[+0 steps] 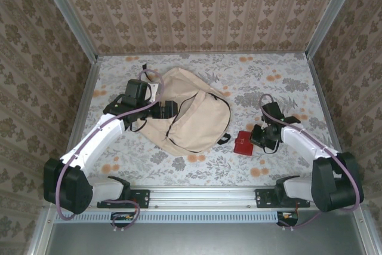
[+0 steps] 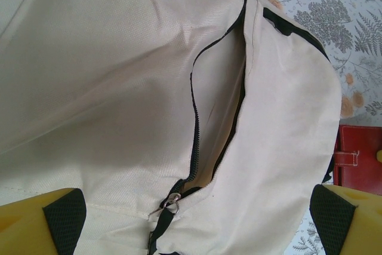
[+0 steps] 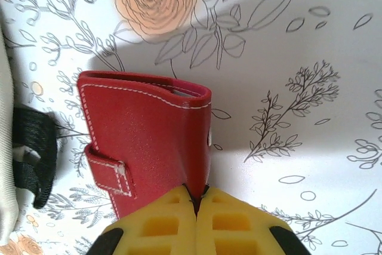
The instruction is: Pack books, pencil case, and school supplies into a backpack
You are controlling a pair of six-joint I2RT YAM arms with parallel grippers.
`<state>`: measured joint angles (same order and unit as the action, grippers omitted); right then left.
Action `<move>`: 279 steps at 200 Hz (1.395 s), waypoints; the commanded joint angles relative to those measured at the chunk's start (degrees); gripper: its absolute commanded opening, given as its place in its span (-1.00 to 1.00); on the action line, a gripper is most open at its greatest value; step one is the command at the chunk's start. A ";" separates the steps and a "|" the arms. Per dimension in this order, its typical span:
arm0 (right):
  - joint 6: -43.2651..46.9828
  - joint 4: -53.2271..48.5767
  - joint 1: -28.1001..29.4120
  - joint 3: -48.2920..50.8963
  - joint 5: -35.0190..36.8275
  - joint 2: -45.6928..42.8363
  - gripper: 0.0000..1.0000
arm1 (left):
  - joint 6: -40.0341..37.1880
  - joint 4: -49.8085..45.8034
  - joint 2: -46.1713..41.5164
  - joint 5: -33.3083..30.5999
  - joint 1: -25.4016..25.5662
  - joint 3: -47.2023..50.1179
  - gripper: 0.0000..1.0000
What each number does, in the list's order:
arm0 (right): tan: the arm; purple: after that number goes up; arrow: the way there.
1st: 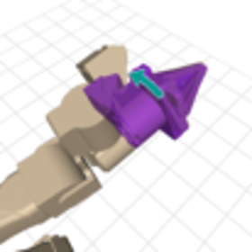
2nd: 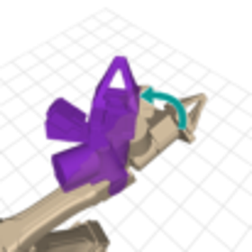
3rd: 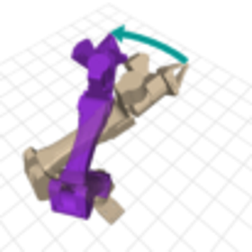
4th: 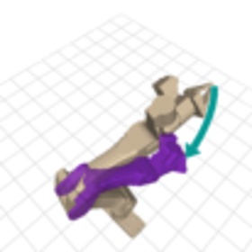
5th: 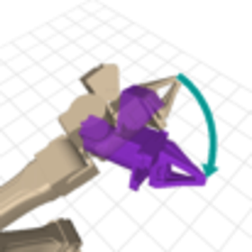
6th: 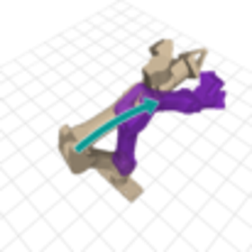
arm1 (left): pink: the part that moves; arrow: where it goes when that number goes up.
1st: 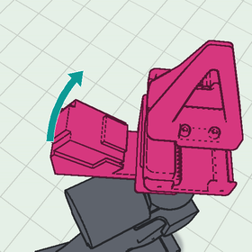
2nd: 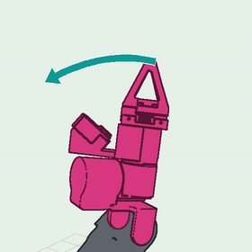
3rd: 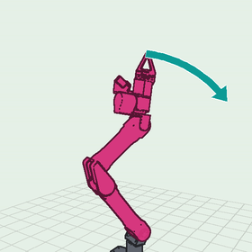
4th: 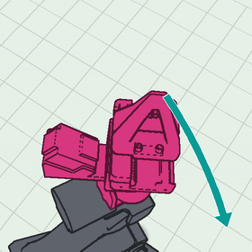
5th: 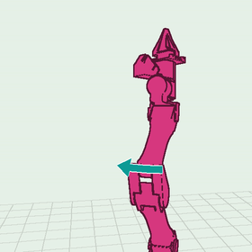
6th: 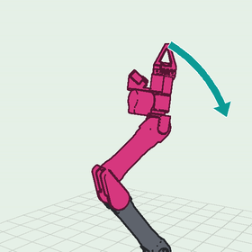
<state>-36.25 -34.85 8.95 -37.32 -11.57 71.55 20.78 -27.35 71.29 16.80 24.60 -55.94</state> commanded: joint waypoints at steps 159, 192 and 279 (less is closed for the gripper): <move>-20.96 31.37 7.43 -7.63 -26.67 -5.98 -0.99 | 26.00 41.46 18.84 29.48 15.30 -2.03 0.87; -21.29 33.19 7.66 -8.56 -28.32 -3.99 -0.92 | 27.32 42.78 19.30 31.56 14.71 -2.29 0.40; -17.33 38.72 8.30 -9.43 -34.85 -0.16 0.14 | 36.24 51.90 19.30 35.47 11.38 0.19 -0.79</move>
<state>-55.72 0.08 16.53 -45.10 -41.87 70.26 53.34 19.40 90.54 49.50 36.93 -56.27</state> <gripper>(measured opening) 0.535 0.159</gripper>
